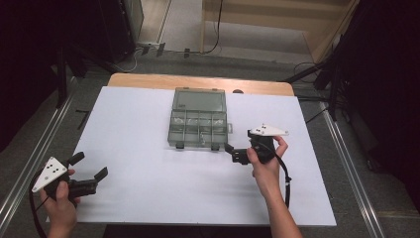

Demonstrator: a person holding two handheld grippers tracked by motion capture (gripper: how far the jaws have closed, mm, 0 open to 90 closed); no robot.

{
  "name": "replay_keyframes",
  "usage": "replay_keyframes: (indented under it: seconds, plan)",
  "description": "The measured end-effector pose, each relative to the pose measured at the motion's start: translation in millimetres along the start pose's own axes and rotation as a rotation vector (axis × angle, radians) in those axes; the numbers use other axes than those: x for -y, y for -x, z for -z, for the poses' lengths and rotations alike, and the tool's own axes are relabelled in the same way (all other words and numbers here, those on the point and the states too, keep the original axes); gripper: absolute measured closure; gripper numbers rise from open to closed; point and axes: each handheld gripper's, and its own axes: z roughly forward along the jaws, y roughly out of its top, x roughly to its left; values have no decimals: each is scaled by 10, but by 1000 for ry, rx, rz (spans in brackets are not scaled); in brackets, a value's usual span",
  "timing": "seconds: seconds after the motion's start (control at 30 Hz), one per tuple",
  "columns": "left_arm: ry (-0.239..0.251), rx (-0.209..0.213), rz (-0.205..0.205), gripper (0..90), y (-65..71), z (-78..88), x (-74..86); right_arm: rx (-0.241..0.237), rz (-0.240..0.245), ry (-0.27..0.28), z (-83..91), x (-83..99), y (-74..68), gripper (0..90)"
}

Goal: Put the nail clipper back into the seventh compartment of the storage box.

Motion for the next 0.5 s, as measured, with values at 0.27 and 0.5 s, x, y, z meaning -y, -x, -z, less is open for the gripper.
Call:
replay_keyframes:
  seconds: [0.27,0.5]
  plan:
    - [2,0,2,0,1,-1,0,13,-22,26,139,111,78,0]
    - [2,-1,-2,0,5,-3,1,23,-21,54,268,217,138,0]
